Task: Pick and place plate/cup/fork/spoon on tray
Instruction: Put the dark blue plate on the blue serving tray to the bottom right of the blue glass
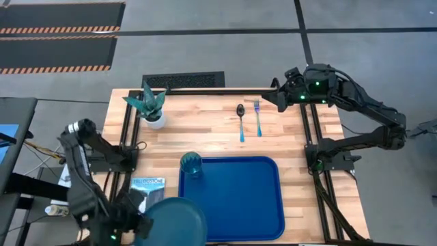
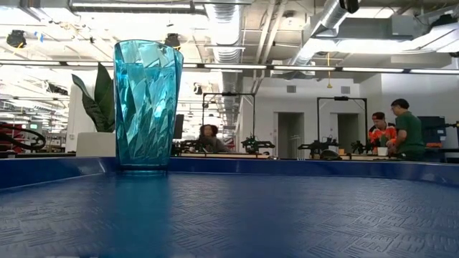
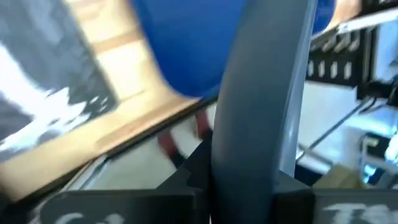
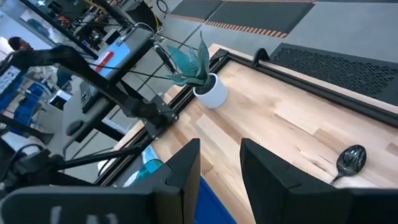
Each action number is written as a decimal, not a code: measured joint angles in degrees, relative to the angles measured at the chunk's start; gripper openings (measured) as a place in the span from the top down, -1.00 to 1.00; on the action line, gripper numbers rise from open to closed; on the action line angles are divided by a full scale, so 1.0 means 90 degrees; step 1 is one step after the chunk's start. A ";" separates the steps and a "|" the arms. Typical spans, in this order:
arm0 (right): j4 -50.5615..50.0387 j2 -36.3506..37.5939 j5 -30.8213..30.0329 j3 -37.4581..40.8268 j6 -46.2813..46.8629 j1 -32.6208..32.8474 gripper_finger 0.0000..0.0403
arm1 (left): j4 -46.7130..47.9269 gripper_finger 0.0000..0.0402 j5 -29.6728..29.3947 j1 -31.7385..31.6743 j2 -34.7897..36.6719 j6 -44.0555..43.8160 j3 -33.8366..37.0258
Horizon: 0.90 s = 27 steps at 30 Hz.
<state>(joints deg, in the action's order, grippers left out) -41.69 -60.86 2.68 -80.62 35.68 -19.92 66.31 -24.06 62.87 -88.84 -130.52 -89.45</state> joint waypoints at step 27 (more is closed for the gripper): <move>-0.0049 0.0005 0.0058 0.0000 -0.0018 0.0002 0.34 | -0.1828 0.93 -0.0187 -0.1355 -0.0558 0.0036 0.2001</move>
<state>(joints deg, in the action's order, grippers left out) -42.13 -60.82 3.20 -80.62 35.51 -19.90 49.86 -25.74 50.67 -93.86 -130.20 -71.44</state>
